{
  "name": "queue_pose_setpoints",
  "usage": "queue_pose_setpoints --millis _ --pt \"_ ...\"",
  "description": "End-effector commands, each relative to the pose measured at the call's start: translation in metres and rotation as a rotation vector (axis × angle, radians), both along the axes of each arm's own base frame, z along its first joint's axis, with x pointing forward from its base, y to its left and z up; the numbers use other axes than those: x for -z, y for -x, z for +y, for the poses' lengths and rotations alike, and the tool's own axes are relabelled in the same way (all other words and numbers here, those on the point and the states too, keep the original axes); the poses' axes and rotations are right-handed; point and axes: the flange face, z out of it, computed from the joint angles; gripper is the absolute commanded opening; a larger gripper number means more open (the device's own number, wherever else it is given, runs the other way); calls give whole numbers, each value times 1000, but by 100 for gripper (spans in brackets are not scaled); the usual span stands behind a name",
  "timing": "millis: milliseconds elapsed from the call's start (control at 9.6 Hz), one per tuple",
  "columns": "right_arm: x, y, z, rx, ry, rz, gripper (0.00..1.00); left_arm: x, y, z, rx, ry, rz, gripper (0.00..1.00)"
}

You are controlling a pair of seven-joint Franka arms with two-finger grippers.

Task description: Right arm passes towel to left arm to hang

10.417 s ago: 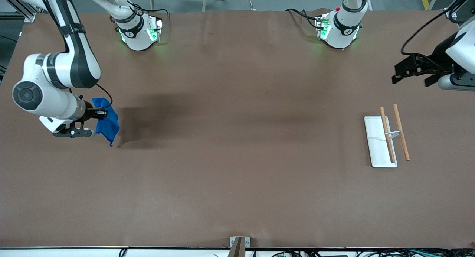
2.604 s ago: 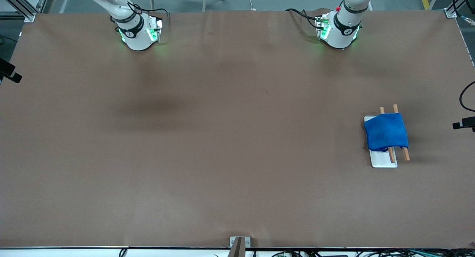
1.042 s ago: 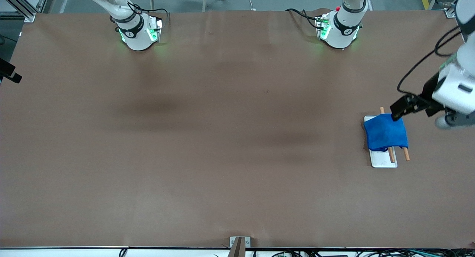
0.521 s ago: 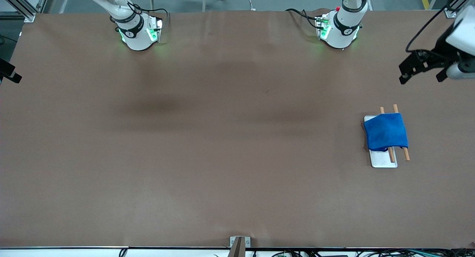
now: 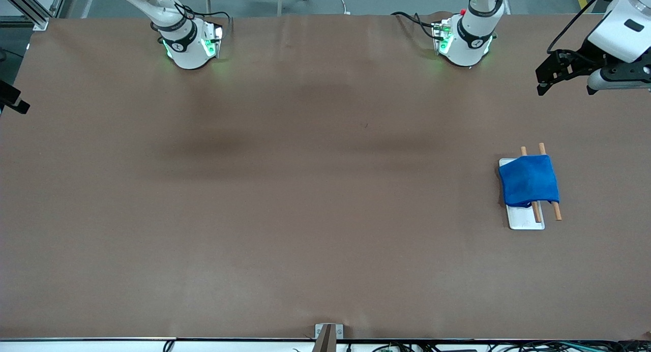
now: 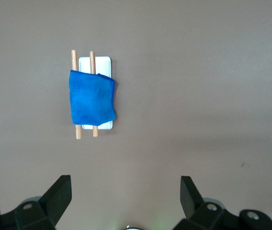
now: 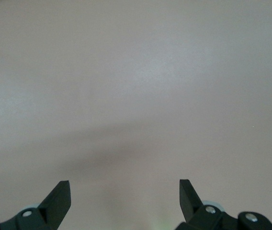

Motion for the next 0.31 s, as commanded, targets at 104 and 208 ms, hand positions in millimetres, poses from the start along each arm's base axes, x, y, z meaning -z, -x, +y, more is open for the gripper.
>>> queue_pose_setpoints --millis 104,208 --pt "-2 3 0 14 4 -2 100 13 -14 2 3 21 49 100" --pt "-2 3 0 14 3 0 100 14 -15 3 3 20 54 100"
